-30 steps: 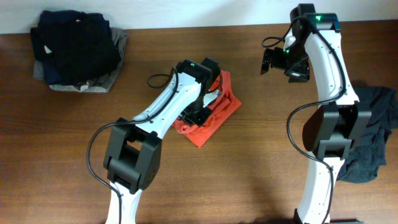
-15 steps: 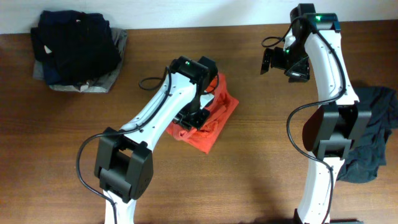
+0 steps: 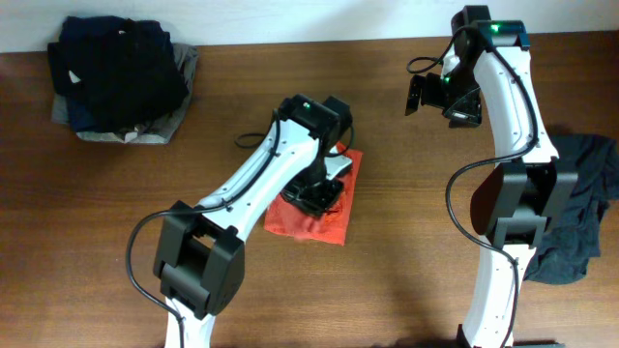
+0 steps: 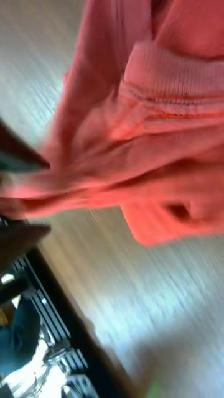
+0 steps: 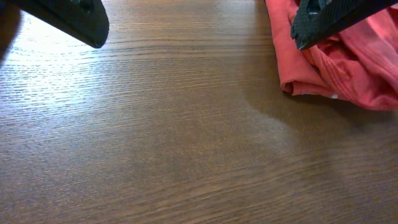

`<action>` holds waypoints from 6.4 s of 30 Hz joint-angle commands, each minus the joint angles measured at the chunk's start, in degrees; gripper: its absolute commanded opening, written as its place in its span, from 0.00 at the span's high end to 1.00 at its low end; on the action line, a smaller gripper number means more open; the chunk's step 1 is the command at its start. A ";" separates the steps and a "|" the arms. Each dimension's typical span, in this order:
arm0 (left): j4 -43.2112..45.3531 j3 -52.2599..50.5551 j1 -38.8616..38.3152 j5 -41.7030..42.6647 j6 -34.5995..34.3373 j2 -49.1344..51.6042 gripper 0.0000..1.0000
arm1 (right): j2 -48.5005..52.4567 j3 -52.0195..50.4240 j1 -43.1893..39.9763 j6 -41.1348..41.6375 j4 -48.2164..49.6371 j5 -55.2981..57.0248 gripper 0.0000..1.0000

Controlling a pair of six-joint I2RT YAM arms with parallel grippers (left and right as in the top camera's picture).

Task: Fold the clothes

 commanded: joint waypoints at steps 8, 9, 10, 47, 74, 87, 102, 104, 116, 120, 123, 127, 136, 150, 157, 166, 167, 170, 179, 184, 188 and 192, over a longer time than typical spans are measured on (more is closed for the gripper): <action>3.21 -0.15 -2.47 1.49 0.48 -1.88 0.51 | -0.15 0.48 0.33 -0.09 -0.46 -1.40 0.01; 3.45 0.26 -1.92 0.87 0.42 -2.21 0.51 | -0.15 0.48 0.33 -0.85 -0.68 -2.75 0.01; 3.58 1.01 -1.11 0.04 -0.50 -2.58 0.51 | -0.15 0.48 0.33 -1.57 -0.83 -3.89 0.01; 4.61 6.05 33.03 -3.21 -11.65 -6.67 0.01 | 4.28 0.48 28.46 9.51 -0.68 5.99 0.36; 4.48 6.05 33.03 -3.39 -11.65 -6.67 0.01 | 8.11 0.44 29.53 9.55 2.51 6.69 0.96; 4.96 6.01 33.03 -3.39 -11.65 -6.67 0.01 | 6.71 6.64 26.08 12.52 -10.19 16.20 0.96; 4.83 6.01 33.03 -3.41 -11.63 -6.67 0.01 | 6.25 8.33 25.03 11.85 -13.57 21.42 0.96; 4.85 6.01 33.03 -3.41 -11.63 -6.67 0.01 | 6.25 7.17 24.61 11.85 -13.57 21.11 0.96; 4.85 6.01 33.03 -3.41 -11.63 -6.67 0.01 | 6.25 -2.01 24.59 9.29 -13.57 14.38 0.79; 4.85 6.01 33.03 -3.39 -11.63 -6.67 0.01 | 6.25 -2.91 24.59 7.72 -13.57 11.54 0.67; 4.85 6.01 33.03 -3.39 -11.63 -6.67 0.01 | 6.03 -2.60 24.57 7.76 -13.57 11.23 0.75; 4.90 6.01 33.03 -3.39 -11.63 -6.67 0.01 | 4.35 -0.90 24.52 7.78 -13.57 11.08 0.73; 5.22 6.01 33.03 -3.39 -11.63 -6.67 0.01 | 1.20 7.02 24.76 7.74 -12.68 10.51 0.12; 5.27 6.01 33.03 -3.41 -11.63 -6.67 0.01 | 5.31 6.86 30.08 3.26 5.09 -2.69 0.14; 5.16 6.01 33.03 -3.43 -11.63 -6.67 0.01 | 8.00 6.60 32.54 5.11 7.87 -2.47 0.19; 5.07 6.01 33.03 -3.43 -11.63 -6.67 0.01 | 8.70 4.28 32.48 6.69 9.62 -2.47 0.22; 5.07 6.01 33.03 -3.43 -11.63 -6.67 0.01 | 8.90 4.28 32.50 6.71 9.73 -2.47 0.24; 5.05 6.01 33.03 -3.43 -11.63 -6.67 0.01 | 9.27 4.26 32.59 6.71 9.75 -2.47 0.31; 5.03 6.01 33.03 -3.43 -11.63 -6.67 0.01 | 10.88 4.26 32.59 6.93 9.68 -2.49 0.45; 5.03 6.01 33.03 -3.45 -11.63 -6.67 0.01 | 11.15 4.20 32.59 6.93 9.70 -2.47 0.57; 5.03 6.01 33.03 -3.45 -11.63 -6.67 0.01 | 11.15 4.20 32.57 6.93 9.66 -2.47 0.74; 4.92 6.01 33.03 -3.45 -11.63 -6.67 0.01 | 11.15 4.20 32.59 6.93 9.64 -2.47 0.75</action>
